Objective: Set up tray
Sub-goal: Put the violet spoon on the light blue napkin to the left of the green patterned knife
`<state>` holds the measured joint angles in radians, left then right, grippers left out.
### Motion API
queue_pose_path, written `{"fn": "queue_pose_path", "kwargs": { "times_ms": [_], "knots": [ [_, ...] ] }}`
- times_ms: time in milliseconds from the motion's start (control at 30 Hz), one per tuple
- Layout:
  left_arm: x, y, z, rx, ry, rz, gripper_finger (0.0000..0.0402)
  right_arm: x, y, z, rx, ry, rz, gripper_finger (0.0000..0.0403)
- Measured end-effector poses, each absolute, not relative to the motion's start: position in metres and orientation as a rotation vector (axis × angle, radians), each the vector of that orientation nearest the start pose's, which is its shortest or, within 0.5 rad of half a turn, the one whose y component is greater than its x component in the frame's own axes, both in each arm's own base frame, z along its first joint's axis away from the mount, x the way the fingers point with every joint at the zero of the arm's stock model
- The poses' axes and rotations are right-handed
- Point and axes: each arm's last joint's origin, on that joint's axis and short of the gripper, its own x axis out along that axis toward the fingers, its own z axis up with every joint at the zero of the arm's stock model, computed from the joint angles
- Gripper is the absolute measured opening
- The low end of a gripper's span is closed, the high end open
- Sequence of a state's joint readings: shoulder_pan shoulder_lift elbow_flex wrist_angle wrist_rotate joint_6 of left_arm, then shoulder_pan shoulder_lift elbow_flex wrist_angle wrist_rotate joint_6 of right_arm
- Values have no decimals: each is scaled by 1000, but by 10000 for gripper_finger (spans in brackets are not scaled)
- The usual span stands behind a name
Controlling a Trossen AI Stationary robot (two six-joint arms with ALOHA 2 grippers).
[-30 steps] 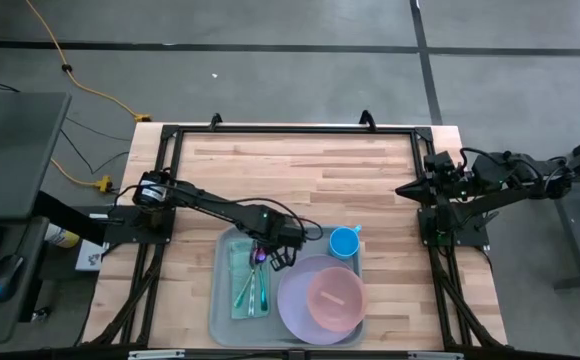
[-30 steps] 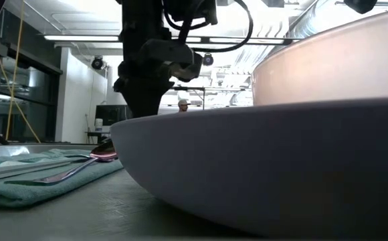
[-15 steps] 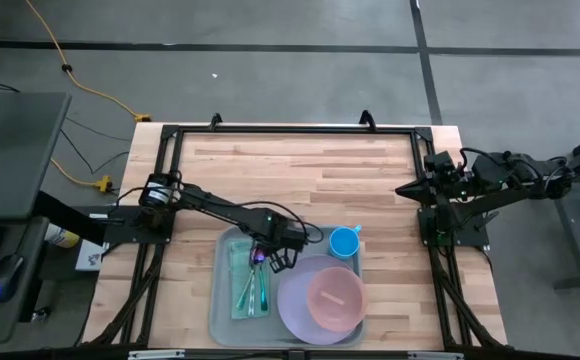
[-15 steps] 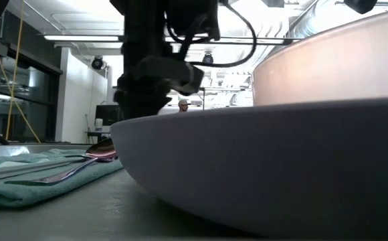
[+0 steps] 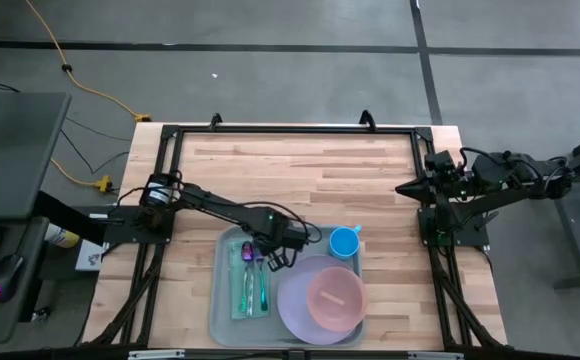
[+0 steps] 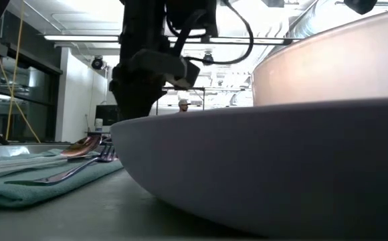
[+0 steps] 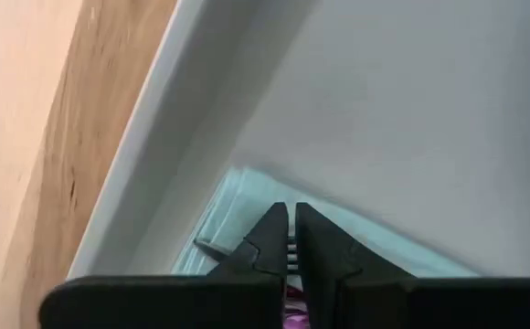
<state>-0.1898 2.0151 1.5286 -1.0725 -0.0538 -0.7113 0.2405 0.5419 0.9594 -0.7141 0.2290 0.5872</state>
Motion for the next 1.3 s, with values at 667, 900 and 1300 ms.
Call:
{"fn": "queue_pose_path", "kwargs": {
  "times_ms": [667,900,1300],
  "knots": [
    [359,-64,220,-281,1477,552,41,85,14,366,500,283,-83,0],
    [349,-62,205,-262,1548,587,22,85,14,366,501,281,-83,0],
    [351,-63,198,-292,1526,555,42,85,14,366,504,280,-83,0]
  ]
}}
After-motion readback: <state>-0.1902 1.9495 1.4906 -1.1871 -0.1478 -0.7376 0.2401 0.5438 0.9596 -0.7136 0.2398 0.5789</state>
